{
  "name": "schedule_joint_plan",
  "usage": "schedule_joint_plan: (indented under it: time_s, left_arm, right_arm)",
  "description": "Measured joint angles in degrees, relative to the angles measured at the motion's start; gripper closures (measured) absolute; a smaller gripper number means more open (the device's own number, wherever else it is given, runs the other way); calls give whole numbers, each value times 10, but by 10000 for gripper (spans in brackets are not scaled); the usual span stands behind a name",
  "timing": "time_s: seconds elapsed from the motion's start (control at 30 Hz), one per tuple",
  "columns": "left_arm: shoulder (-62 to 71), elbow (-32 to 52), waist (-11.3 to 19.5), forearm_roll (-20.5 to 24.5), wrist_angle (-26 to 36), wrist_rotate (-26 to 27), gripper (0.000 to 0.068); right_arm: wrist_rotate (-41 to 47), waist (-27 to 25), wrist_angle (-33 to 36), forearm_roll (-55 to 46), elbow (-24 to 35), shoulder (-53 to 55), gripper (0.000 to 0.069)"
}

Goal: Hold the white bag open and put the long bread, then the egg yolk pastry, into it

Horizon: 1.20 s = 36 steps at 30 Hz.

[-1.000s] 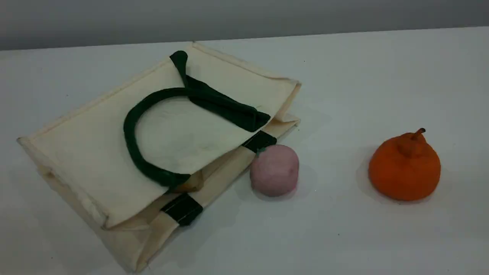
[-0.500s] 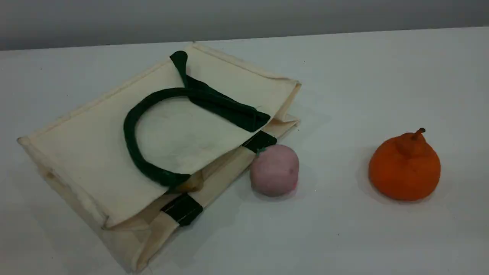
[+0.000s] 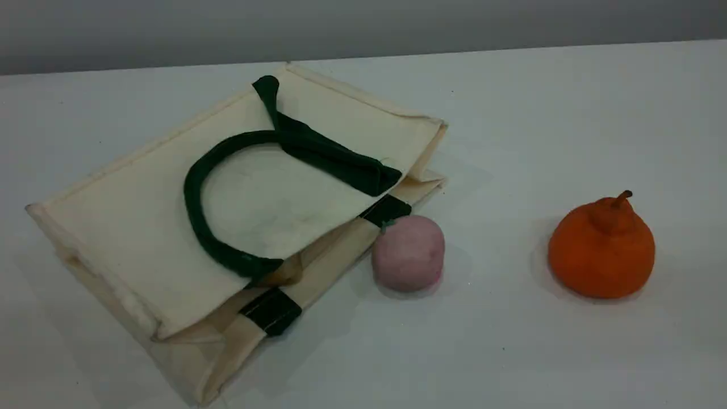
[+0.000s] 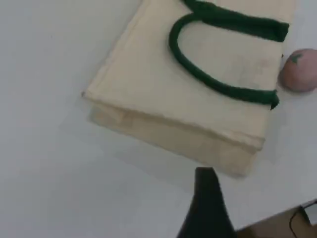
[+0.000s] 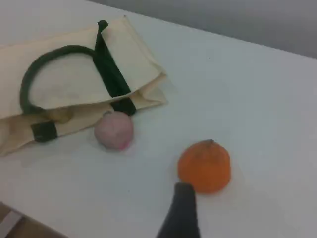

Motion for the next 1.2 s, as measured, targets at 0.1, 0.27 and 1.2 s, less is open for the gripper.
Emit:
schedule_joint_plan:
  time_s: [0.1, 0.27, 1.2]
  left_arm:
    - [-26, 0, 6, 0, 0, 0, 211]
    - [-56, -2, 76, -1, 3, 0, 211]
    - [-56, -2, 160, 0, 3, 0, 211]
  right_arm:
    - [0, -2, 0, 1, 0, -8, 108]
    - [0, -55, 0, 6, 0, -12, 109]
    - [-1, -234, 0, 9, 0, -12, 110]
